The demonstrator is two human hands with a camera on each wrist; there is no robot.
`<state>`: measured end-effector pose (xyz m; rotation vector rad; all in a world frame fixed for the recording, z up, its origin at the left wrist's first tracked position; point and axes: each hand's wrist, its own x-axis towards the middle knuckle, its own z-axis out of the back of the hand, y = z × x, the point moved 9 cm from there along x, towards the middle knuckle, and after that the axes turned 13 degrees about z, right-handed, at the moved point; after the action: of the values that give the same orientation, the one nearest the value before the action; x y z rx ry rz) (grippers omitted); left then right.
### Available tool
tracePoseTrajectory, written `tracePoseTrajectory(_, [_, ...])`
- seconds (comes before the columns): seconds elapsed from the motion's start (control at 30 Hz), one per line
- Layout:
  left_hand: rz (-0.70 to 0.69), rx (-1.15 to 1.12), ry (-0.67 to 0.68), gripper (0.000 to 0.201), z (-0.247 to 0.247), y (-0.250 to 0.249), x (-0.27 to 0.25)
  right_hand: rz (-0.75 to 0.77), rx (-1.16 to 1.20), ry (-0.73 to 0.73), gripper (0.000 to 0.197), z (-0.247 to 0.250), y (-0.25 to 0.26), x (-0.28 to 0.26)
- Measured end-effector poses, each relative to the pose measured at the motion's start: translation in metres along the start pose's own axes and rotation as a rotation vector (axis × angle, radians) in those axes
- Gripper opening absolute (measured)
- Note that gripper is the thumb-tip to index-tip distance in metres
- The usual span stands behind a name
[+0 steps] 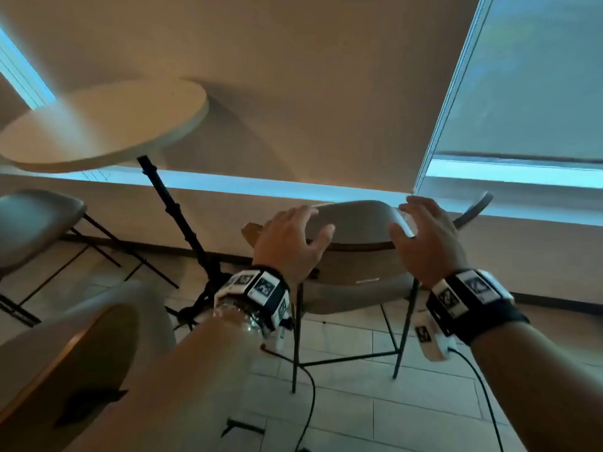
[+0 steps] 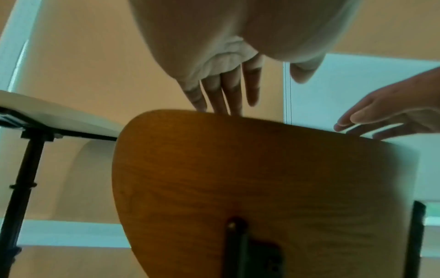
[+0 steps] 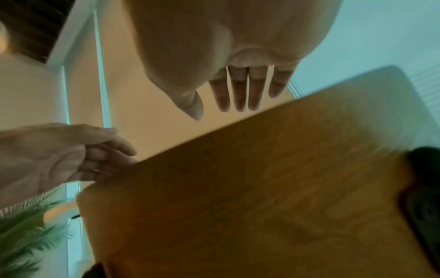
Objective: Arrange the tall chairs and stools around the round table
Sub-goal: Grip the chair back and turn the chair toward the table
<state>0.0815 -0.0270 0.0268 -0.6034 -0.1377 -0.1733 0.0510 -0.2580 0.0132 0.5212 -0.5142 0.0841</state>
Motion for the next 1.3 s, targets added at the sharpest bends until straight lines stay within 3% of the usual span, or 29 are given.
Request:
tracePoseTrajectory(0.1, [-0.025,0.158,-0.025,0.057,-0.008,0.008,0.023,-0.022,-0.071,0.076,0.035,-0.025,-0.004,0.009])
tracePoseTrajectory(0.27, [0.067,0.39,0.014,0.082,-0.024,0.028,0.039,-0.014,-0.249,0.139,0.036,-0.041,-0.003,0.013])
tracePoseTrajectory(0.43, [0.141,0.438,-0.006,0.088,-0.024,0.029,0.034,0.033,-0.297,0.16,0.038,-0.05,0.001,0.016])
tracePoseTrajectory(0.73, [0.365,0.469,-0.083,0.086,-0.016,0.03,0.0,0.236,-0.193,0.299,0.044,-0.064,0.01,0.027])
tracePoseTrajectory(0.97, [0.559,0.495,-0.128,0.071,-0.012,0.031,-0.032,0.46,-0.111,0.412,0.05,-0.075,0.018,0.043])
tracePoseTrajectory(1.07, [0.641,0.466,-0.152,0.066,-0.008,0.03,-0.042,0.525,-0.019,0.379,0.055,-0.074,0.016,0.056])
tracePoseTrajectory(1.2, [0.67,0.492,-0.129,0.071,-0.008,0.037,-0.03,0.557,0.011,0.375,0.058,-0.075,0.012,0.067])
tracePoseTrajectory(1.3, [0.583,0.525,-0.098,0.078,-0.007,0.036,-0.015,0.575,-0.008,0.412,0.06,-0.082,0.012,0.074])
